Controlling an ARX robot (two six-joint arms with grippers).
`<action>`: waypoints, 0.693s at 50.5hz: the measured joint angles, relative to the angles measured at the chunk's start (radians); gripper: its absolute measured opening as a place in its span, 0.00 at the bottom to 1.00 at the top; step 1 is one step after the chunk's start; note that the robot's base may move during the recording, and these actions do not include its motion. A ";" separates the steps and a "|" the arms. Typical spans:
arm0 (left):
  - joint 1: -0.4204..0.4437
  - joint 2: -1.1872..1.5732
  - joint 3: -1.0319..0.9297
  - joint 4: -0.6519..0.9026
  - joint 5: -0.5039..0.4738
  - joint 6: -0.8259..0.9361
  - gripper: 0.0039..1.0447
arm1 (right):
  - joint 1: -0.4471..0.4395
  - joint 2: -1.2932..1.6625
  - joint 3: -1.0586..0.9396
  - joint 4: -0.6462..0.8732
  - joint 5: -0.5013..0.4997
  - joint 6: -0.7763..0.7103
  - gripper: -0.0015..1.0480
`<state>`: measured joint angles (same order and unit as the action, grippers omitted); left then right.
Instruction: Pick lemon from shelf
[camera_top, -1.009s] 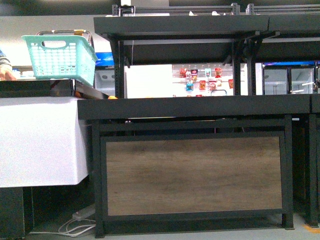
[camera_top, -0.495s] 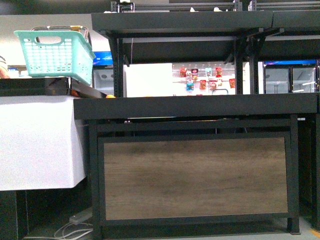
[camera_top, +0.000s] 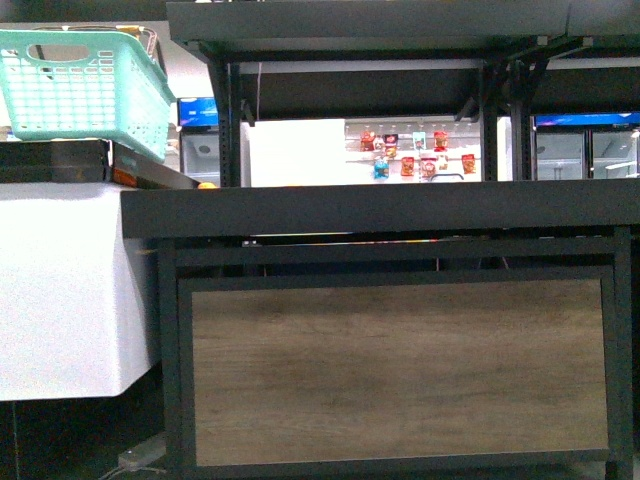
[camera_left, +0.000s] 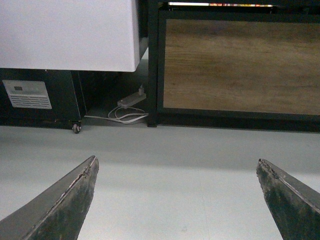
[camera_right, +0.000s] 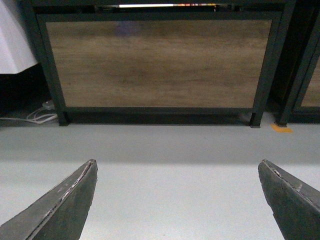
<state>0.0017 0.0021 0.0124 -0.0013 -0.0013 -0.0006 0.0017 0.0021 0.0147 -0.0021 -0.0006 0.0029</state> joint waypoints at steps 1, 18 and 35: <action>0.000 0.000 0.000 0.000 0.001 0.000 0.93 | 0.000 0.000 0.000 0.000 0.000 0.000 0.93; 0.000 0.000 0.000 0.000 0.002 0.000 0.93 | 0.000 0.000 0.000 0.000 0.000 0.000 0.93; 0.000 0.000 0.000 0.000 0.001 0.000 0.93 | 0.000 0.000 0.000 0.000 0.000 0.000 0.93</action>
<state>0.0017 0.0025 0.0124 -0.0013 -0.0002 -0.0006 0.0017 0.0021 0.0147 -0.0021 -0.0006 0.0029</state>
